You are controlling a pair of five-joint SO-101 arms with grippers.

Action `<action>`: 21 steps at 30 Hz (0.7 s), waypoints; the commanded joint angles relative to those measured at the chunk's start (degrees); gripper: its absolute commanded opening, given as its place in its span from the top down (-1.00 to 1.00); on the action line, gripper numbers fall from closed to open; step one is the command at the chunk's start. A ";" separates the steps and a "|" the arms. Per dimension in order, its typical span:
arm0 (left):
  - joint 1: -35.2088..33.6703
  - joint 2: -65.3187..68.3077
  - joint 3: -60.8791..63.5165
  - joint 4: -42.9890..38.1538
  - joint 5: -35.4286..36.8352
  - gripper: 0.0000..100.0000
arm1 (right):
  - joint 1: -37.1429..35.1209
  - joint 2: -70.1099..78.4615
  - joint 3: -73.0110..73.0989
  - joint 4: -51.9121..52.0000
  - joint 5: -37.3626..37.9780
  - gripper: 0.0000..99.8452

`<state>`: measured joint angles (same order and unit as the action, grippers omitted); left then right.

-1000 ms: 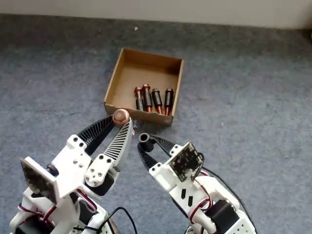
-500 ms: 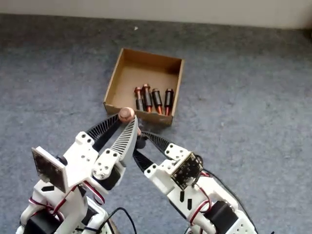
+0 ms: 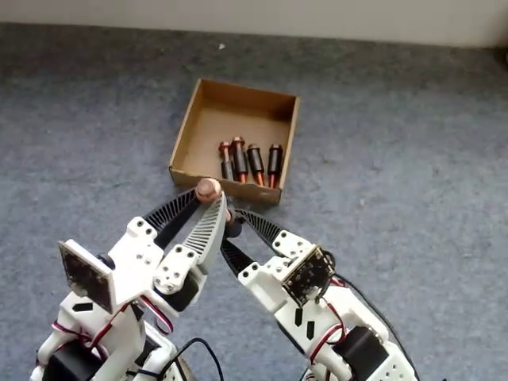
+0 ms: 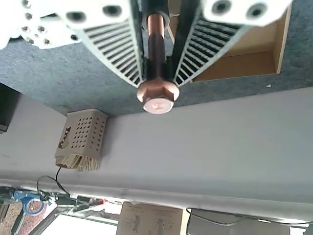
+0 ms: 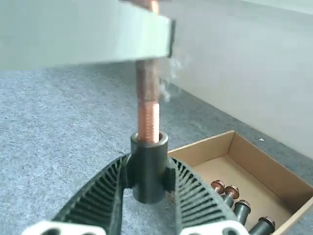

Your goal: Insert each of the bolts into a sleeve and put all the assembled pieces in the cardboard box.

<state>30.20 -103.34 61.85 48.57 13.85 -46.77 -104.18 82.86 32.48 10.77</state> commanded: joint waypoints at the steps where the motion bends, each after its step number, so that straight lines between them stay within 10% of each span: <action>1: -0.13 -1.54 0.22 0.53 -0.88 0.99 | 1.01 -0.92 -0.66 -2.33 0.18 0.99; 21: -5.05 -0.75 6.37 2.46 -3.25 0.62 | 1.45 -0.92 -0.66 -2.07 0.18 0.99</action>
<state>26.77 -103.96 68.70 50.68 11.30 -46.15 -104.18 82.86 32.31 10.77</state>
